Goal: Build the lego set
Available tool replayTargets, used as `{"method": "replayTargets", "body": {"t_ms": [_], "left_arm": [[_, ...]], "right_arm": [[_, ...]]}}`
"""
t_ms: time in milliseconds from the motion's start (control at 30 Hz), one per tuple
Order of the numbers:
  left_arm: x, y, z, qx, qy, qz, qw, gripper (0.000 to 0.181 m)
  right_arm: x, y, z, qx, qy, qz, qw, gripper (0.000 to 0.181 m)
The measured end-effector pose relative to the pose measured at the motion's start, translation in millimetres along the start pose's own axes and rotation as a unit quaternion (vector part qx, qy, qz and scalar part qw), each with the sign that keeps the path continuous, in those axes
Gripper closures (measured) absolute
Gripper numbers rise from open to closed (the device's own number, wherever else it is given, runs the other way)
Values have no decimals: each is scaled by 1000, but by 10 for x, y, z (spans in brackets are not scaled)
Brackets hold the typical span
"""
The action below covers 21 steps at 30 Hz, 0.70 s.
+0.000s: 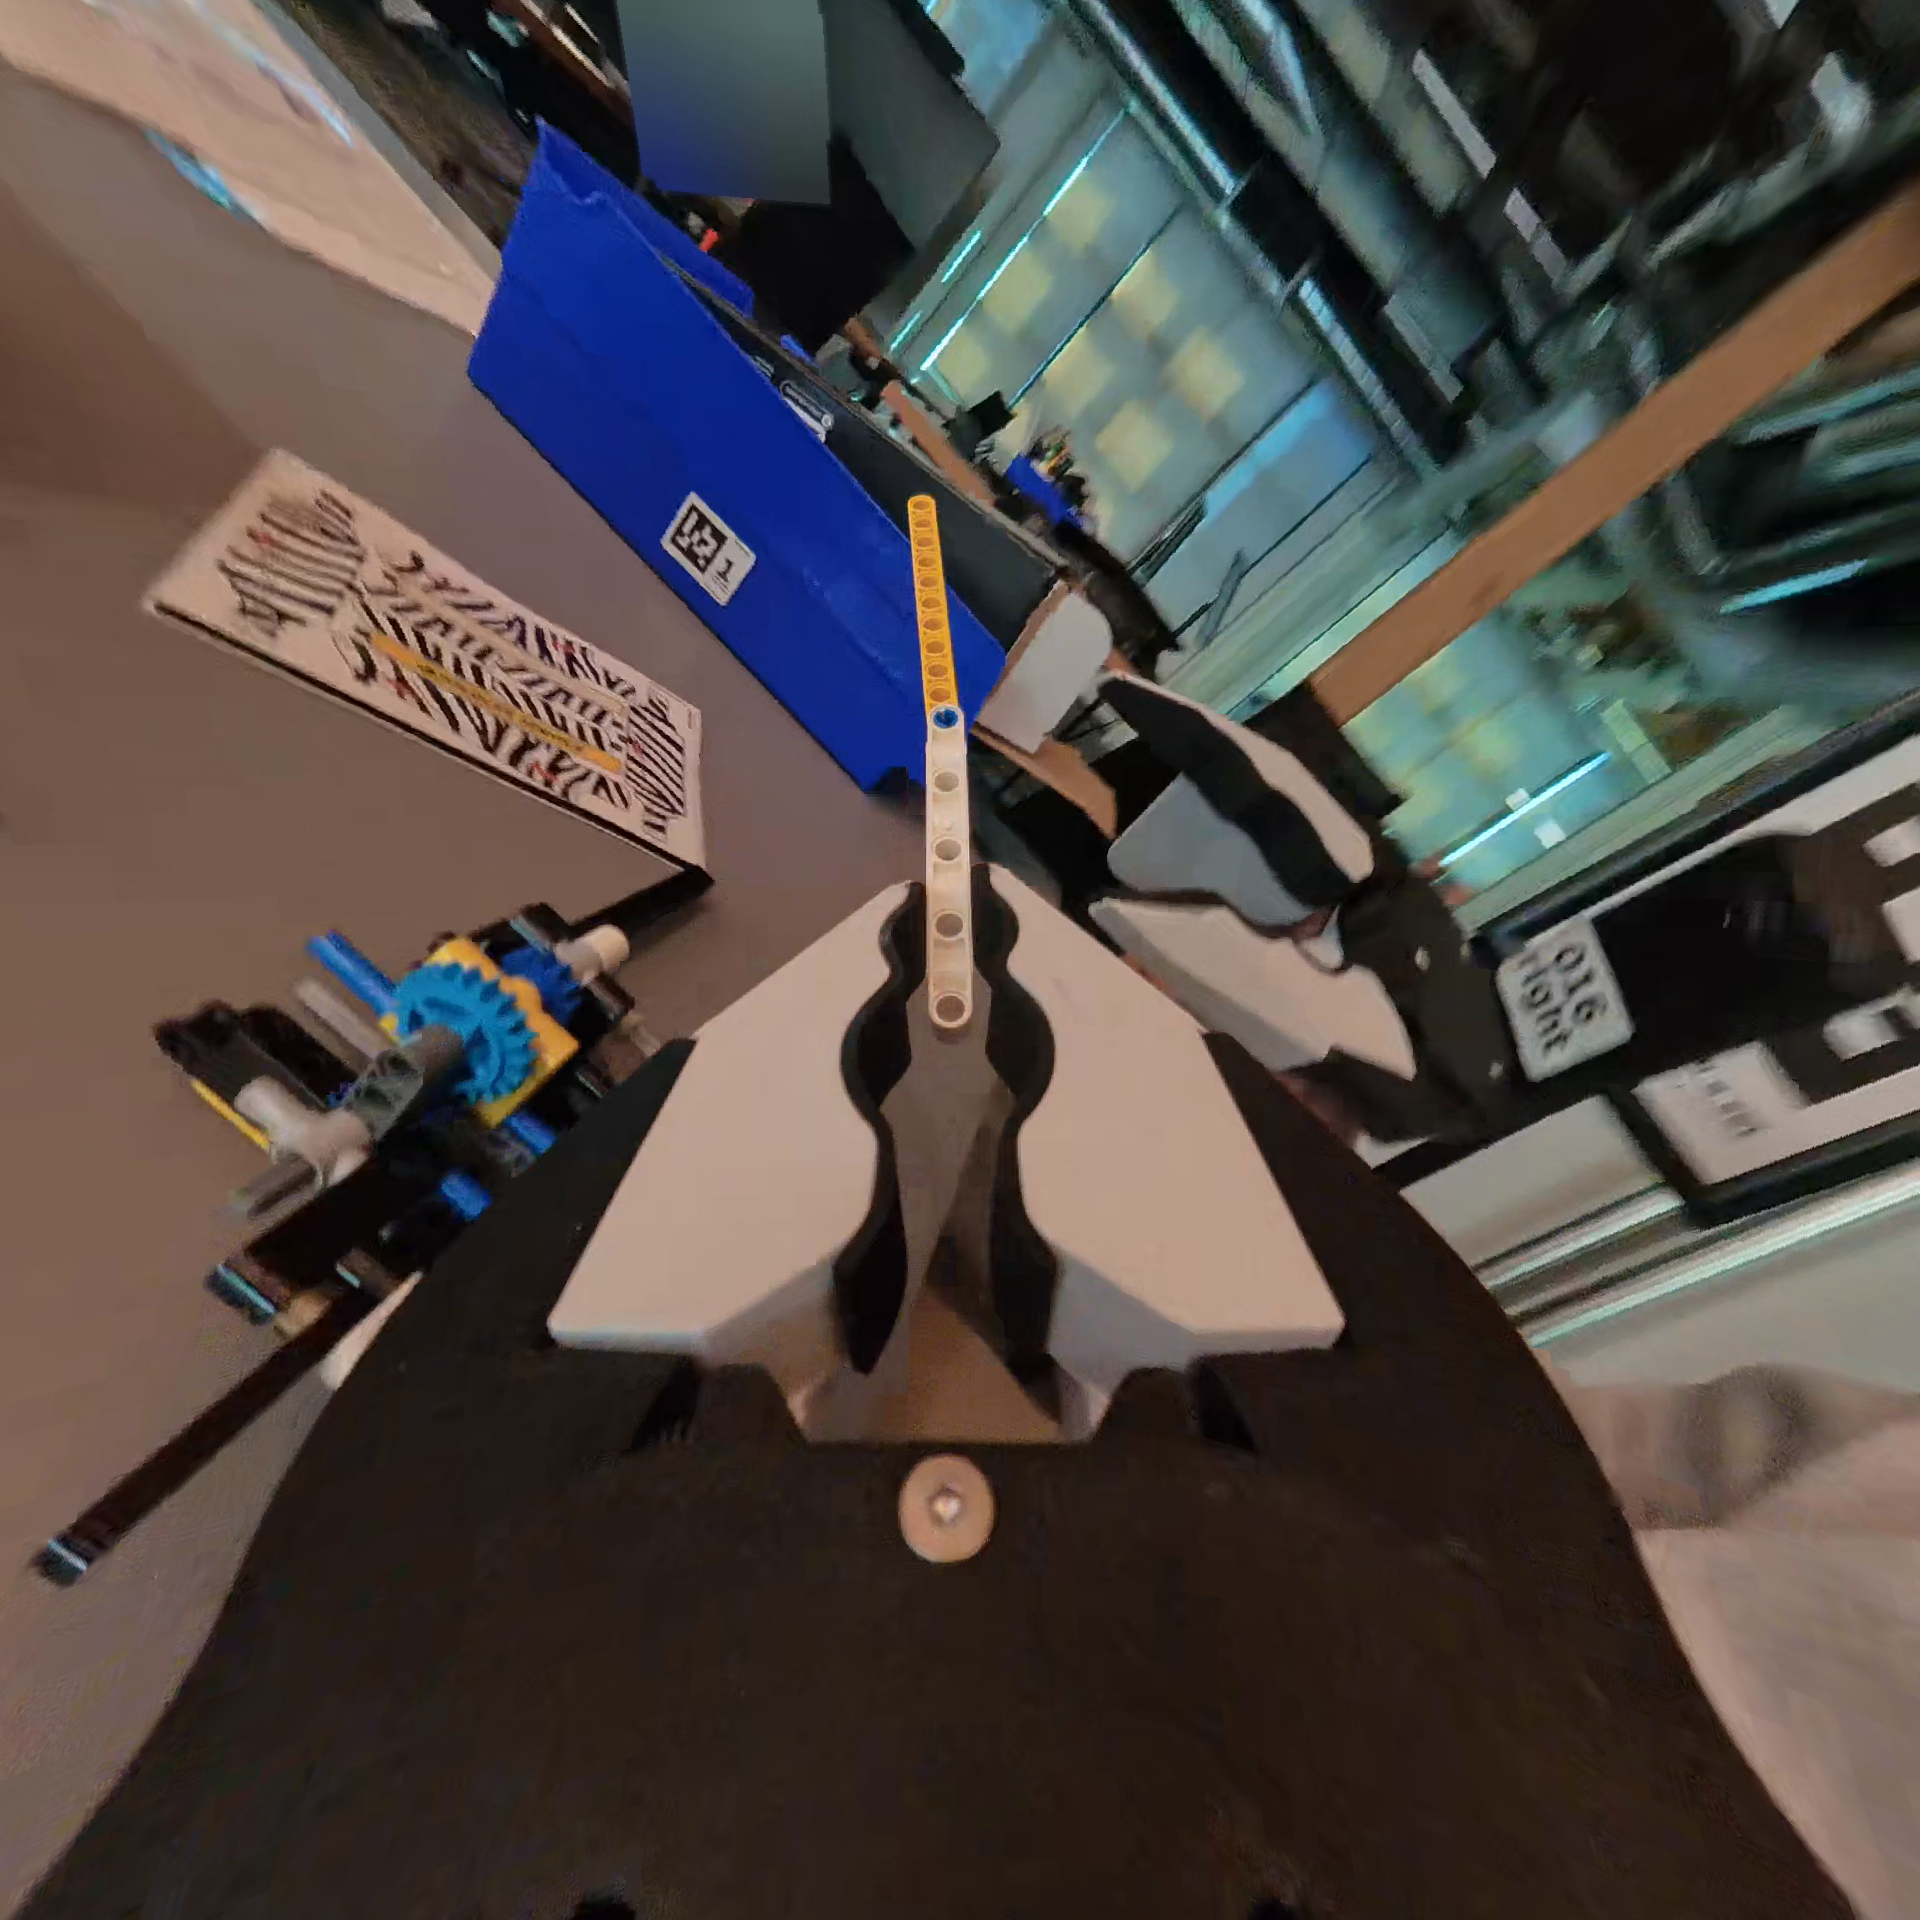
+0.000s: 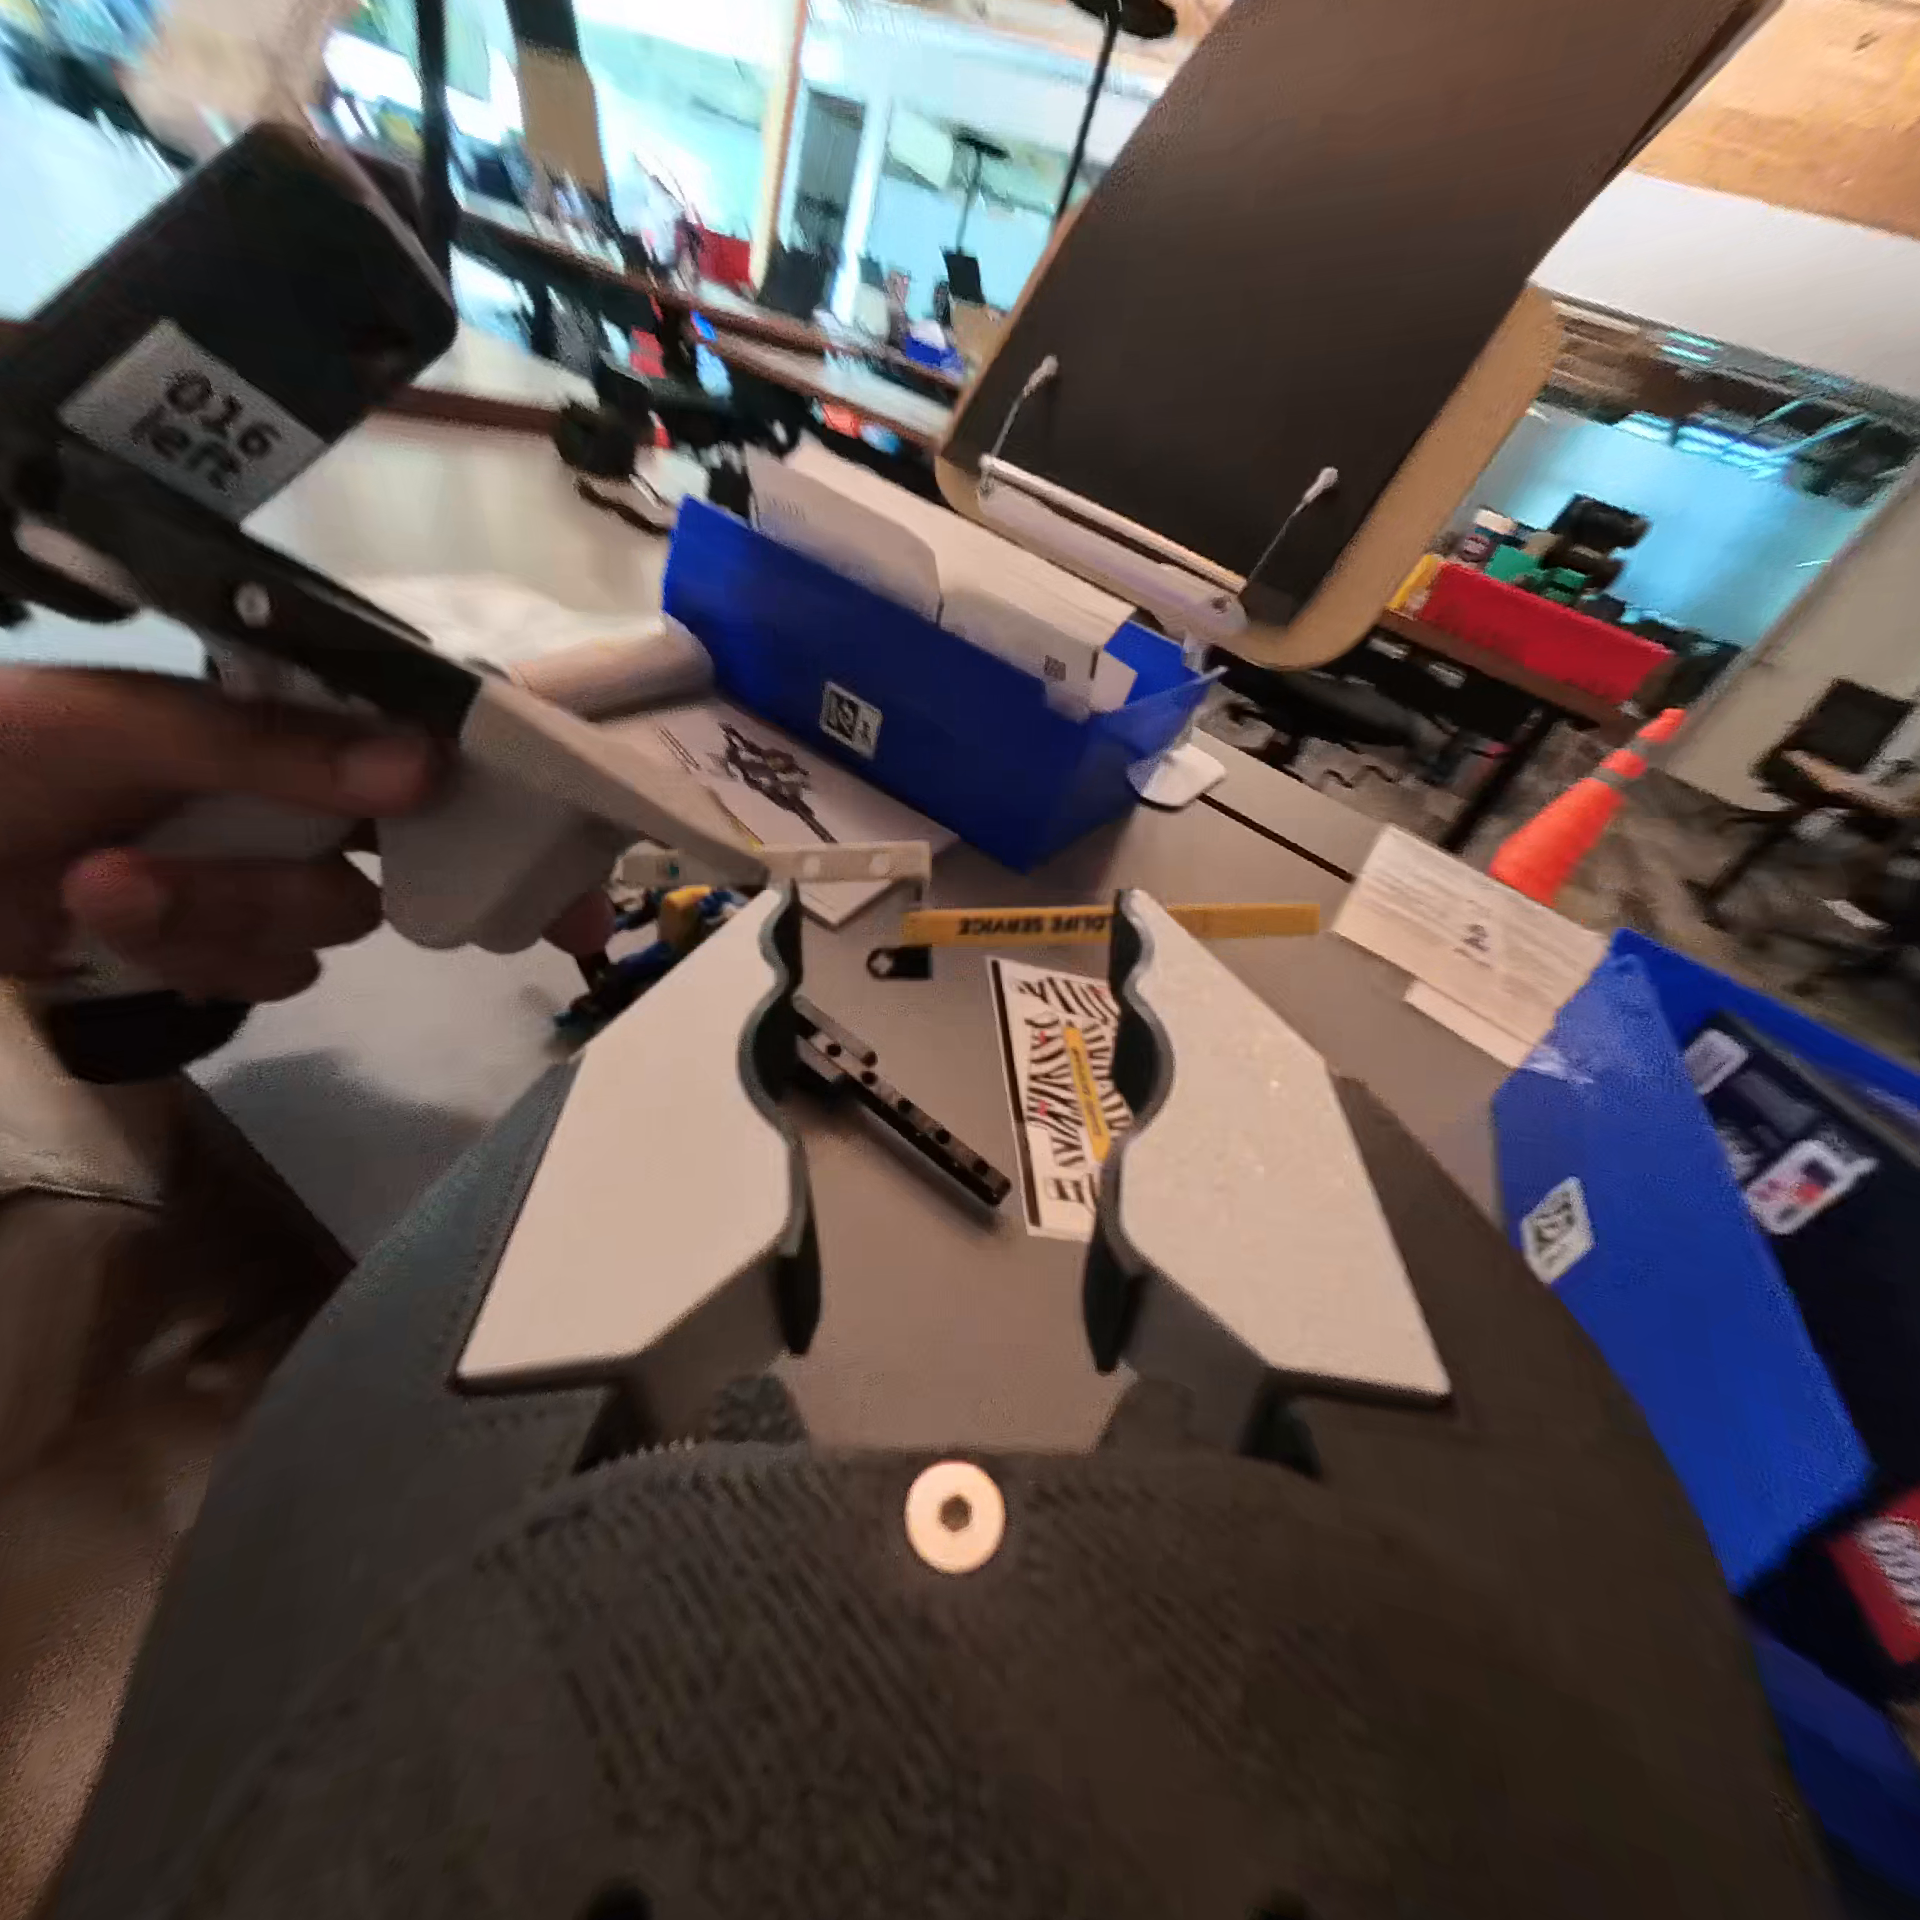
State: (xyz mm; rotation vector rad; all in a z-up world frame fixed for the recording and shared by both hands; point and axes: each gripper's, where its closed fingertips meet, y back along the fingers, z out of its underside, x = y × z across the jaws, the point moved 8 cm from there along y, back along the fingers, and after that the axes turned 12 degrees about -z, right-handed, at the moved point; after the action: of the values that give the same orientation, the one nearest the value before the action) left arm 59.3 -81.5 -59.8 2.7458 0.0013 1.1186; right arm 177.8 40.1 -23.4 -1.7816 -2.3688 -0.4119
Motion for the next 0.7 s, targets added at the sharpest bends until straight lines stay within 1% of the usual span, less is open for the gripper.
{"method": "replayTargets", "body": {"t_ms": [33, 100, 200, 233, 300, 400, 467, 533, 633, 700], "left_arm": [[-28, 23, 2, 3, 29, 17, 999, 175], [-80, 64, 14, 2, 71, 33, 997, 176], [-61, 78, 22, -1, 105, 65, 992, 175], [-42, 75, 36, -3, 100, 70, 993, 175], [-8, 62, 70, -8, 84, 64, 994, 175], [27, 51, 95, -5, 54, 45, 998, 175], [55, 49, 102, 1, 34, 36, 999, 175], [79, 41, 120, 1, 8, 19, 1000, 175], [118, 41, 140, 12, -41, -18, 999, 175], [141, 56, 142, 23, -71, -36, 997, 175]], "right_arm": [[-61, -56, -21, -18, 18, 11, 1000, 122], [-198, -167, -74, -28, 42, 20, 999, 124], [-359, -272, -130, -38, 72, 15, 997, 125], [-391, -300, -128, -42, 79, 11, 996, 124], [-435, -354, -107, -52, 74, 0, 996, 116], [-448, -409, -57, -70, 43, -15, 997, 101], [-430, -421, -23, -82, 25, -22, 996, 94], [-418, -423, -8, -88, 7, -28, 996, 97], [-401, -420, -4, -98, -11, -27, 995, 108], [-395, -430, 6, -112, -14, -28, 993, 107]]}}
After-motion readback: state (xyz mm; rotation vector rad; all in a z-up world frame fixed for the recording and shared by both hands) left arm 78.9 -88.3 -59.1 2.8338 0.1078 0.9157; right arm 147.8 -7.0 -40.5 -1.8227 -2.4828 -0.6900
